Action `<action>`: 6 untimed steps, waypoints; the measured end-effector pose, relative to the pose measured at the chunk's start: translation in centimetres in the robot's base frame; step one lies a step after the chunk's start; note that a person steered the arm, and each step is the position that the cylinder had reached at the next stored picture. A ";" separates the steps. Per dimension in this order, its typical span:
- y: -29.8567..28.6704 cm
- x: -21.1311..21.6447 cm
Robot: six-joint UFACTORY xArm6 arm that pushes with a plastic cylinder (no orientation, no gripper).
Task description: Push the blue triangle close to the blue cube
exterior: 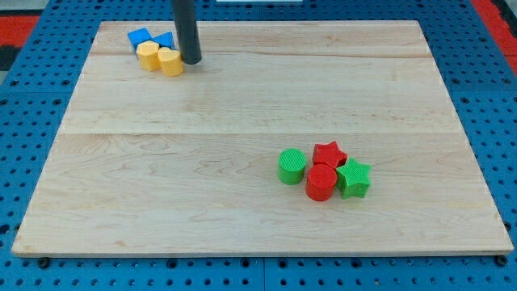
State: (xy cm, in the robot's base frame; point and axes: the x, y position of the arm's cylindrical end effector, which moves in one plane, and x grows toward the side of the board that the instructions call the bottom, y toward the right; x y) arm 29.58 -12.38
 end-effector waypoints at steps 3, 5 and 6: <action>-8.1 4.2; -2.8 0.6; -3.1 -3.1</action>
